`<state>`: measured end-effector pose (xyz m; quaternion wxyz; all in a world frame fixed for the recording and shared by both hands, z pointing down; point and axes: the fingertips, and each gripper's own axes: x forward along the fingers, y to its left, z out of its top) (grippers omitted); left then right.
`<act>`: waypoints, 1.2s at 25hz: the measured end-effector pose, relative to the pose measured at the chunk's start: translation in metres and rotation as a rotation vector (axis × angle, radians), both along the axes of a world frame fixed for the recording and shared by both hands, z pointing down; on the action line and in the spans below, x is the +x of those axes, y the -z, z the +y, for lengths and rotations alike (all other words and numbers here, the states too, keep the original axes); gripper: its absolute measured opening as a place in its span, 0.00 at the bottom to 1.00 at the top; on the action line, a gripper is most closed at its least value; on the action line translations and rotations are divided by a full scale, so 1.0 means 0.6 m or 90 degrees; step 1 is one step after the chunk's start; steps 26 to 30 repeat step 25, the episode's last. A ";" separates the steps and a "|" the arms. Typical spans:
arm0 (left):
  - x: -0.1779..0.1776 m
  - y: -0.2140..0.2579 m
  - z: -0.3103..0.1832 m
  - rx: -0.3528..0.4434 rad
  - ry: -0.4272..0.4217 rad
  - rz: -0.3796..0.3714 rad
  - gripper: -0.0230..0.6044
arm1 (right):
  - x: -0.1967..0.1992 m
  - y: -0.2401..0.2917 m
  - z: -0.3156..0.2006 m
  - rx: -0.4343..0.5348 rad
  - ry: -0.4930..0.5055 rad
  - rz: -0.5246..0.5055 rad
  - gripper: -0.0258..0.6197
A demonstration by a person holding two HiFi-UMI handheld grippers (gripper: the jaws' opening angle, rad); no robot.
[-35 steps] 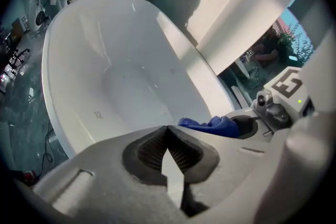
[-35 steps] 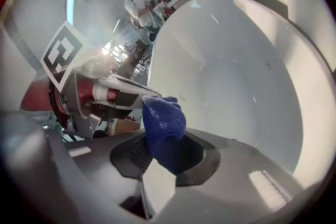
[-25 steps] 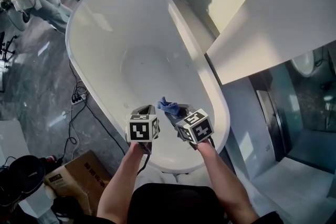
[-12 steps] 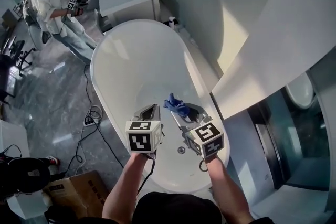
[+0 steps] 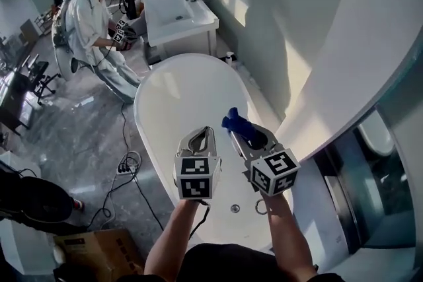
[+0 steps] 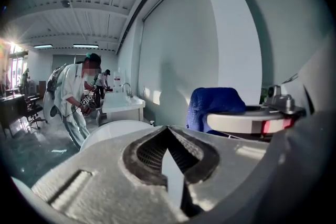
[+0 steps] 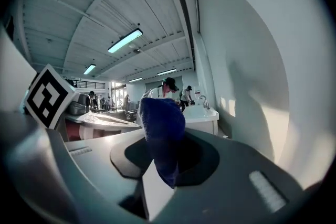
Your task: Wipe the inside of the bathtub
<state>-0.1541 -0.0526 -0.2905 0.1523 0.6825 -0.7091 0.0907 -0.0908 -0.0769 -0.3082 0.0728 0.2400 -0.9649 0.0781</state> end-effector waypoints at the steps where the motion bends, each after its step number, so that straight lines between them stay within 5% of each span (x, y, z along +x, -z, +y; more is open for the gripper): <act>1: 0.000 0.001 0.006 0.002 0.001 0.000 0.04 | -0.001 0.001 0.004 -0.003 -0.006 -0.003 0.18; 30: -0.042 0.021 0.058 0.040 0.024 0.001 0.04 | -0.045 0.013 0.059 0.031 -0.004 0.023 0.18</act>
